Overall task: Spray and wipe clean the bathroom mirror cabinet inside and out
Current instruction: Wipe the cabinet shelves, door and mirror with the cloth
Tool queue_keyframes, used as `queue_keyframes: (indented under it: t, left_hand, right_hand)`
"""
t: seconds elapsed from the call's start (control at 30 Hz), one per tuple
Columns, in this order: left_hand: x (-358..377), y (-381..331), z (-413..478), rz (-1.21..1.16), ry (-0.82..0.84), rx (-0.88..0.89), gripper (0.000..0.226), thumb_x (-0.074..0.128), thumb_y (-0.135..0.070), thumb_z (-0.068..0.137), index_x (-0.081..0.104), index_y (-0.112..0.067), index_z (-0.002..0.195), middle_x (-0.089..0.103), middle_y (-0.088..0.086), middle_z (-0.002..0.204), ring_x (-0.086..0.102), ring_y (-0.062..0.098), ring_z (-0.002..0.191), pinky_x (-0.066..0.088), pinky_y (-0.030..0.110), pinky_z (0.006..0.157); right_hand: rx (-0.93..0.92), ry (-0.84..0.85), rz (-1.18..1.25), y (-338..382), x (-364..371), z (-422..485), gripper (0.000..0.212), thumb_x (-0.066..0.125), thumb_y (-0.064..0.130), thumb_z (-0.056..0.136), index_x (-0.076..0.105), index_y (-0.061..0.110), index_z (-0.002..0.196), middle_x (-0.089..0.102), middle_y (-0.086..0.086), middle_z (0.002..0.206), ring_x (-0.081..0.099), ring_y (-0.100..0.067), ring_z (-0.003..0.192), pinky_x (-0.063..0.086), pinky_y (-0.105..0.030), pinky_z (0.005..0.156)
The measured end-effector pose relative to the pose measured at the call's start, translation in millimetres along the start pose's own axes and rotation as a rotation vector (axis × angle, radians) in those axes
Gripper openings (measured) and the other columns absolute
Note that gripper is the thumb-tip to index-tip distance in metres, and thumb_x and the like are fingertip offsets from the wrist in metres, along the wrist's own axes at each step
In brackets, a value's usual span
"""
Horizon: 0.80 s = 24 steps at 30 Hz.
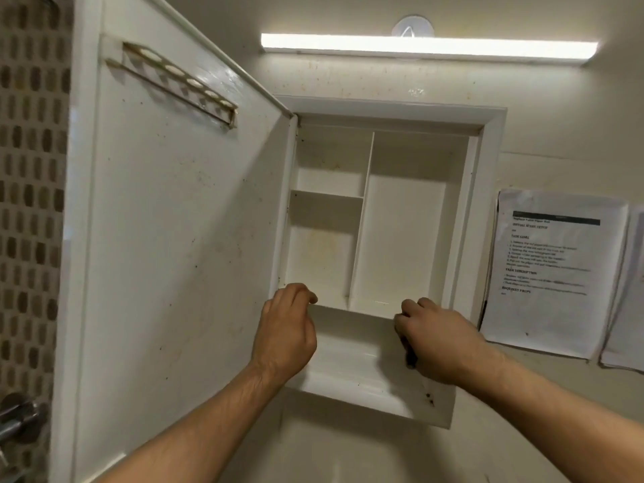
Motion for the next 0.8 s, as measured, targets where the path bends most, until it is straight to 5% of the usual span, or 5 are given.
queue_keyframes:
  t: [0.23,0.43,0.53,0.67,0.8]
  left_hand:
    - [-5.5,6.3,24.2,0.195,0.166,-0.027,0.047,0.049,-0.01,0.087,0.052,-0.01,0.133,0.037,0.008,0.152,0.035,0.023,0.14,0.033,0.03,0.113]
    - [-14.6,0.9,53.8,0.293,0.182,0.028,0.051,0.049,-0.014,0.083,0.049,-0.015,0.134,0.037,0.006,0.149,0.037,0.02,0.134,0.039,0.027,0.106]
    - [-21.8,3.0,65.3,0.242,0.087,0.038,0.041,0.045,-0.014,0.081,0.053,-0.018,0.12,0.047,-0.001,0.129,0.047,0.017,0.115,0.046,0.024,0.091]
    - [-36.1,0.4,93.7,0.175,-0.069,0.033,0.041,0.044,-0.011,0.08,0.059,-0.007,0.118,0.05,0.013,0.138,0.048,0.027,0.127,0.046,0.032,0.105]
    - [-40.0,-20.3,134.2,0.255,-0.069,0.112,0.048,0.049,-0.008,0.075,0.056,-0.004,0.123,0.047,0.016,0.143,0.044,0.029,0.132,0.039,0.035,0.112]
  right_hand:
    - [-0.022,-0.223,0.708,22.2,-85.7,75.3,0.05,0.066,0.008,0.08,0.04,0.026,0.119,0.05,0.006,0.118,0.062,-0.005,0.085,0.053,-0.018,0.068]
    - [-0.189,-0.329,-0.009,47.2,-99.4,138.1,0.05,0.072,0.022,0.088,0.054,0.029,0.135,0.064,0.002,0.123,0.06,-0.022,0.11,0.051,-0.034,0.078]
    - [-0.157,-0.496,-0.011,43.4,-111.7,158.4,0.051,0.075,0.024,0.085,0.058,0.019,0.133,0.063,-0.008,0.124,0.059,-0.029,0.11,0.054,-0.037,0.069]
    - [0.017,-0.931,0.047,14.6,-155.5,166.7,0.043,0.081,0.017,0.081,0.064,0.01,0.12,0.055,-0.018,0.121,0.055,-0.035,0.104,0.051,-0.033,0.053]
    - [0.297,-0.478,-0.112,-13.9,-173.0,216.3,0.026,0.072,0.015,0.088,0.068,0.013,0.114,0.065,-0.014,0.116,0.065,-0.035,0.099,0.05,-0.039,0.062]
Point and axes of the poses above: each hand's wrist, its own z-axis towards the middle knuckle, its own x-axis out of the palm, y = z × x, the point moved 6 cm from there along z, towards the middle knuckle
